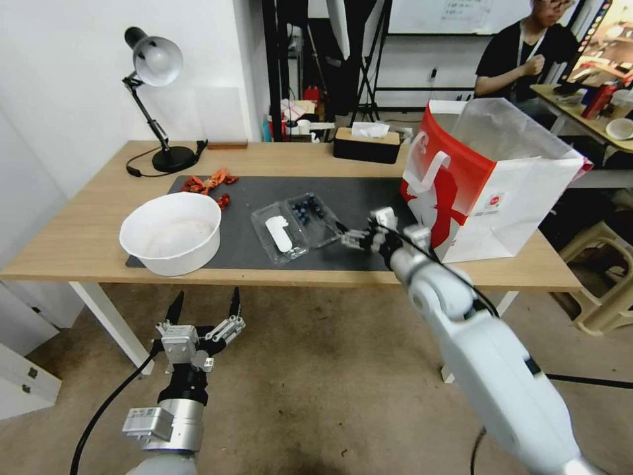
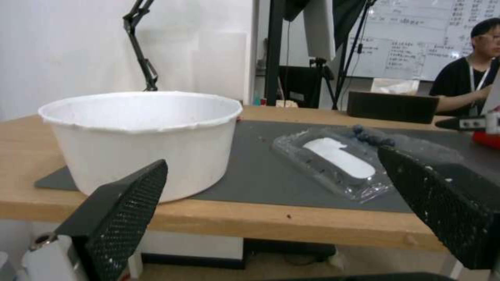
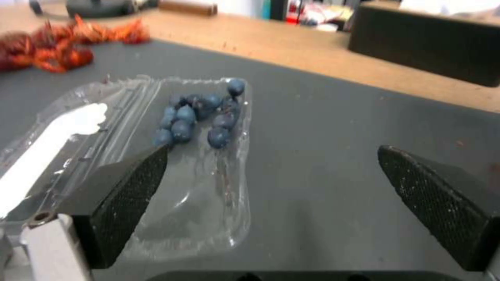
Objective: Close the takeout container lid, then place the container into the takeout bag.
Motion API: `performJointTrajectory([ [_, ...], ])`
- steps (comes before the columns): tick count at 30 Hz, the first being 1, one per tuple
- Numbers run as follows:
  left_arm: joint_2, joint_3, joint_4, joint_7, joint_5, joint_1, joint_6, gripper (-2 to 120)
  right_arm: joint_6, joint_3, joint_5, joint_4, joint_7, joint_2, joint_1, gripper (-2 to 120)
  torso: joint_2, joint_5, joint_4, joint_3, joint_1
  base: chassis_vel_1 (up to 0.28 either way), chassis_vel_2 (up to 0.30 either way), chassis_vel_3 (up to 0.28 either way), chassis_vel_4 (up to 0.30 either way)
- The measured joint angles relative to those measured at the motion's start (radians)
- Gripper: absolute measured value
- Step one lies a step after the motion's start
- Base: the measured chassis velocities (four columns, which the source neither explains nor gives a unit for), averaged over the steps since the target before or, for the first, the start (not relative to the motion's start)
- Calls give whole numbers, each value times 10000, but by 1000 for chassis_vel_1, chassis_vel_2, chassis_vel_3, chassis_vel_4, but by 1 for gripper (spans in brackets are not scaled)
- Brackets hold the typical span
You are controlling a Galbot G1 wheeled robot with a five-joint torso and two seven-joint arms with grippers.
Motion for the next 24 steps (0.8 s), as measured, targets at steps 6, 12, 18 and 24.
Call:
performJointTrajectory([
  [6,-35,-34,20,-32,-9,22,-73,100,-1458,-849,501,-538,308,69,1248,100,0,0,0,-1,-1,0,0,0,0],
  [12,-54,-34,25,-38,-2,31,-114,100,-1563,-1663,1017,-1179,381,-113,1942,100,0,1,-2,0,0,0,0,0,0],
  [18,-69,-39,28,-57,3,17,-134,100,-1553,-2468,1498,-1748,561,-287,2528,100,0,1,-2,0,0,0,0,0,0],
  [24,-101,-34,46,-104,31,13,-175,100,-1513,-2898,1645,-2124,725,-226,2981,100,1,1,-1,-1,-1,0,0,0,0],
])
